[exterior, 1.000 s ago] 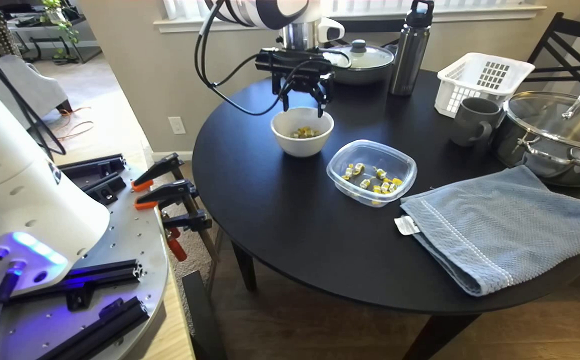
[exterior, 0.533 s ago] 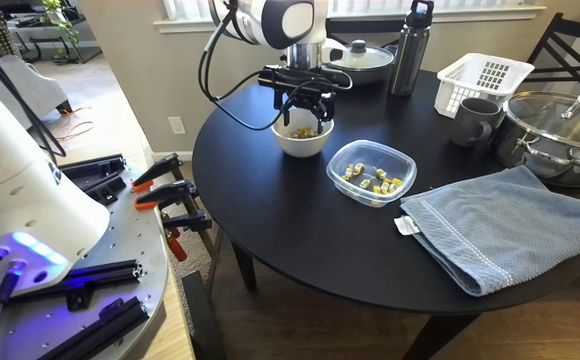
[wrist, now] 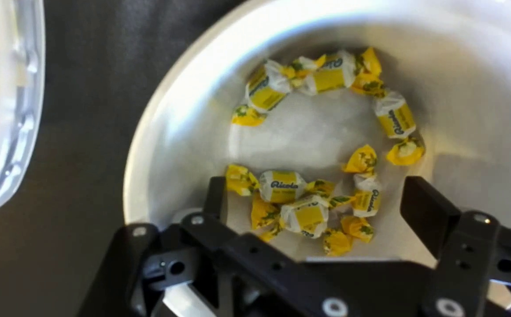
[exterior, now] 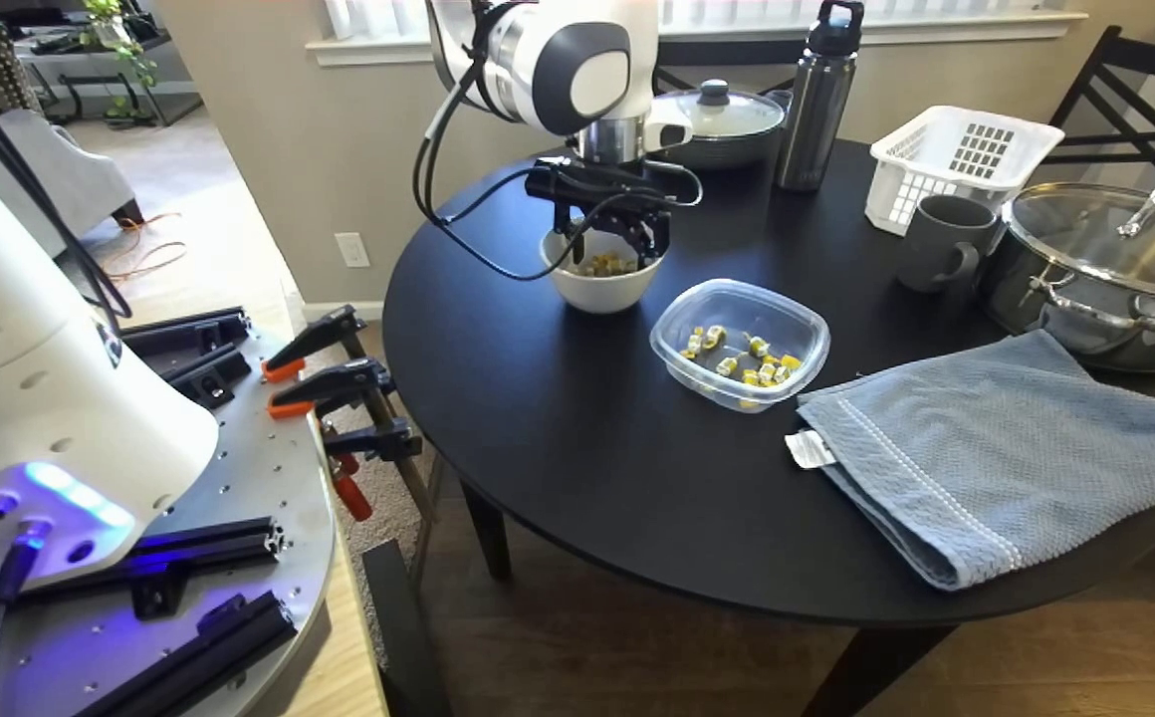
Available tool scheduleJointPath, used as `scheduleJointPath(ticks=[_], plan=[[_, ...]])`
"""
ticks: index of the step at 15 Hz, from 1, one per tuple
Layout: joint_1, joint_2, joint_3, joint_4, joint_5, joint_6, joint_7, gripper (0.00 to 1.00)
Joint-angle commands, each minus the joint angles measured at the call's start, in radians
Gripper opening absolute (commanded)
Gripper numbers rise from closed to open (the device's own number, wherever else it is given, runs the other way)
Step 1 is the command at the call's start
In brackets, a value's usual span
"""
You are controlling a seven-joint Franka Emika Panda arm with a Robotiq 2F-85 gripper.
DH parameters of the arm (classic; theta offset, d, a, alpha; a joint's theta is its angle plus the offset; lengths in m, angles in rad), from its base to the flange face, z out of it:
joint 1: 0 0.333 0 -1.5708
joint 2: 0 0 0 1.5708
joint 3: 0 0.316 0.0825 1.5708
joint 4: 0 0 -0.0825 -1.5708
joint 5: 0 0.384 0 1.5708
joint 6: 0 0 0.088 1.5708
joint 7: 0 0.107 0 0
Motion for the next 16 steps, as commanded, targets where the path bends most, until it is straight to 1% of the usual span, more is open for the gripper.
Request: scheduleJointPath(ticks=[1, 2, 3, 8, 11, 14, 16], plan=[[0.002, 0.037, -0.001, 0.01, -0.01, 0.067, -0.024, 1.0], [-0.003, 0.044, 0.005, 0.011, -0.012, 0.076, -0.032, 0.75], [-0.013, 0.05, 0.019, 0.011, -0.01, 0.083, -0.041, 0.74], [-0.021, 0.051, 0.041, 0.006, -0.015, 0.08, -0.065, 0.41], [-0.016, 0.055, 0.037, 0.0, -0.022, 0.072, -0.075, 0.2], [-0.025, 0.039, 0.035, -0.008, -0.021, 0.074, -0.076, 0.03], [-0.032, 0.021, 0.036, -0.015, -0.019, 0.074, -0.075, 0.0]])
